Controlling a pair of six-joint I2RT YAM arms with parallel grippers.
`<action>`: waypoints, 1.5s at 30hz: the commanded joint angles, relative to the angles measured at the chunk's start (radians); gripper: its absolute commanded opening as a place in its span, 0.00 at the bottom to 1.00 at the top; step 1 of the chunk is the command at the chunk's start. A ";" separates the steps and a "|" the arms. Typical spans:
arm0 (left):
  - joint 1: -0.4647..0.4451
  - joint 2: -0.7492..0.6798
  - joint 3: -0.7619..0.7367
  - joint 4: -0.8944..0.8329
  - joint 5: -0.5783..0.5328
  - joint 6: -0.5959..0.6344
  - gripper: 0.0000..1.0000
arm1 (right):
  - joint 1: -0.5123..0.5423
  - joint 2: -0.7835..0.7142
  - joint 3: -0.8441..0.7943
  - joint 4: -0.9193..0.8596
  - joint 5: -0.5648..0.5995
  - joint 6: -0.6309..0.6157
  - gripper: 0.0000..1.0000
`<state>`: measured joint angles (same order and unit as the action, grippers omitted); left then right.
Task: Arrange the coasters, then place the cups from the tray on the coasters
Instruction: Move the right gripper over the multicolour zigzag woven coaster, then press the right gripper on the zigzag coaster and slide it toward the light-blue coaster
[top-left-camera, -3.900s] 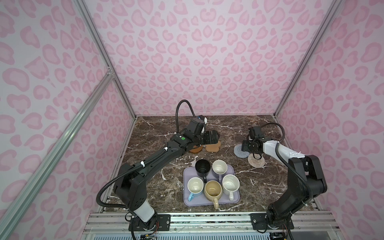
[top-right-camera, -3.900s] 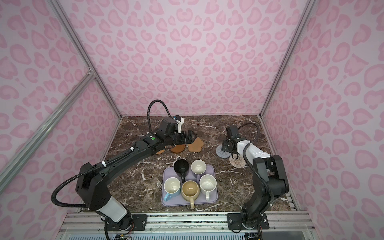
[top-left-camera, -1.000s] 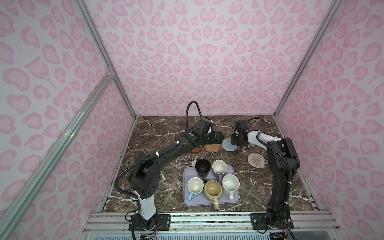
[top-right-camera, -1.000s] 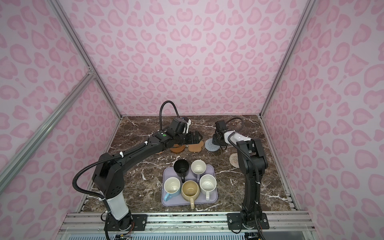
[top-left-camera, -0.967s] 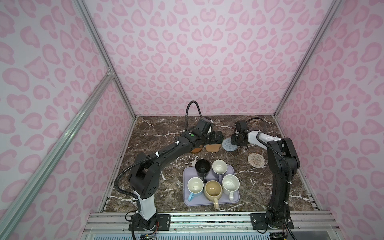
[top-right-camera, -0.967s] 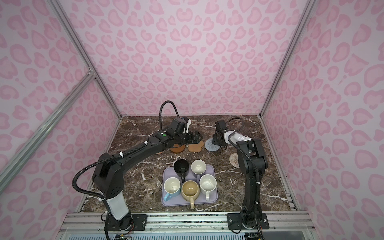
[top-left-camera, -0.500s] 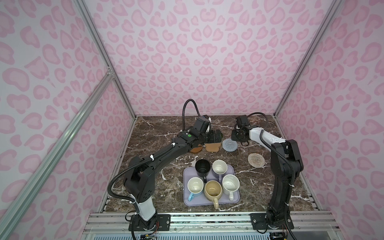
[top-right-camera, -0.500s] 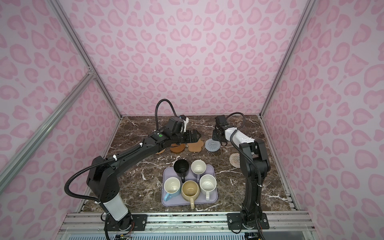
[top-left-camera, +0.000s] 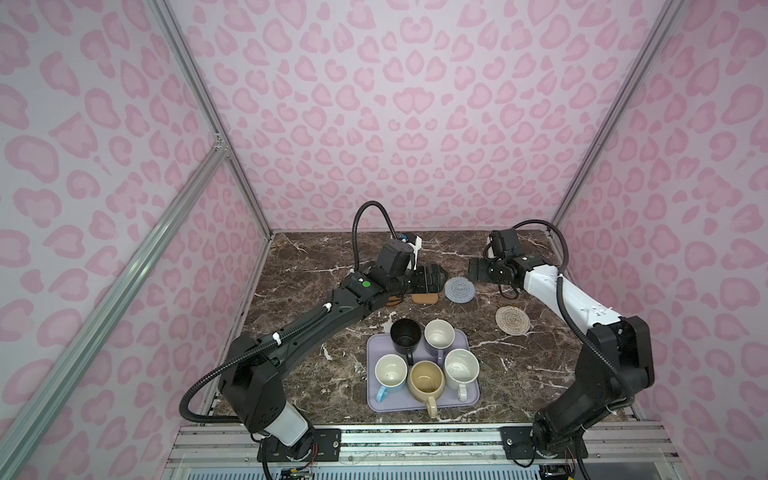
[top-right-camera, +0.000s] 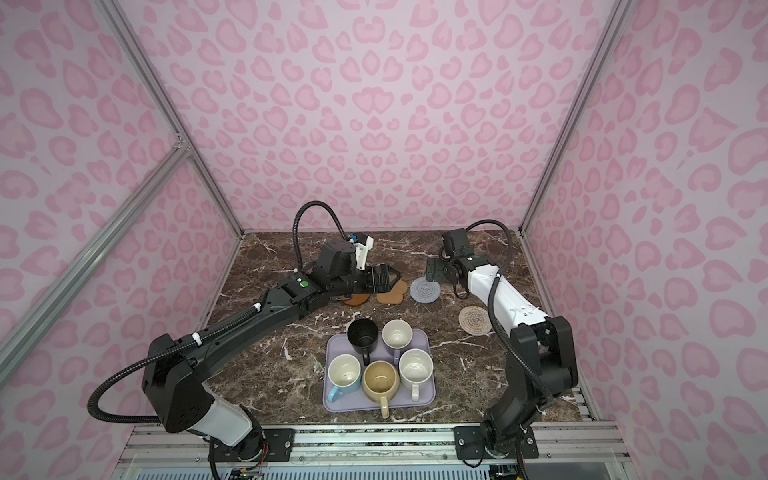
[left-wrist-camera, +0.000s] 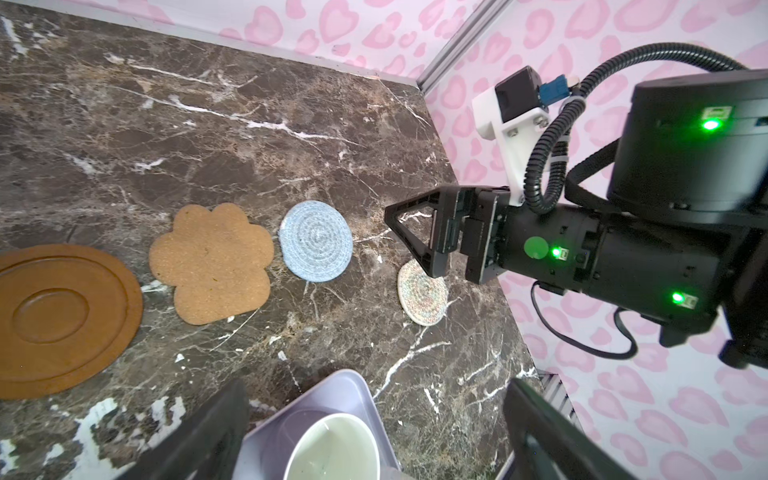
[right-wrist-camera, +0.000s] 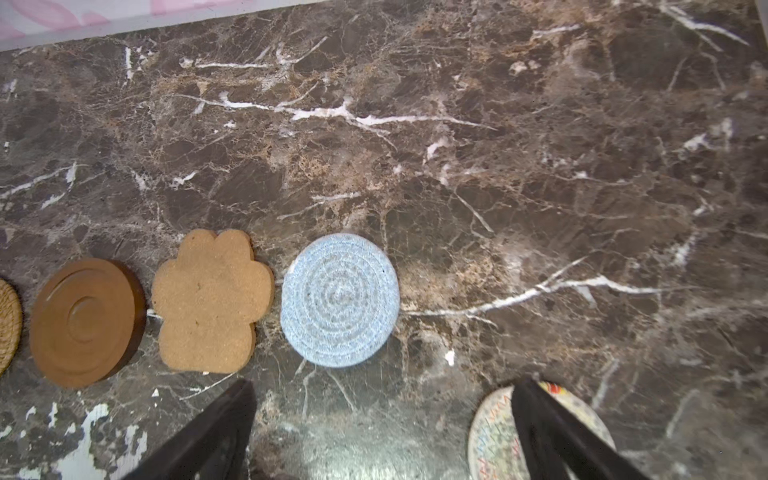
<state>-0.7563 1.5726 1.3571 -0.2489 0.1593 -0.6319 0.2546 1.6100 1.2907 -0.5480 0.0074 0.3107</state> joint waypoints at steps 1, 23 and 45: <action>-0.025 -0.001 0.001 0.028 0.022 0.013 0.97 | 0.000 -0.058 -0.052 -0.009 0.026 0.003 0.98; -0.175 0.089 0.026 0.163 -0.063 -0.065 0.97 | -0.201 -0.279 -0.404 0.040 -0.001 0.096 0.89; -0.199 0.210 0.119 0.087 -0.166 -0.026 0.97 | -0.288 -0.049 -0.412 0.054 0.017 0.056 0.54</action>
<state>-0.9565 1.7851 1.4712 -0.1490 0.0311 -0.6785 -0.0345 1.5471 0.8722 -0.4995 0.0212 0.3801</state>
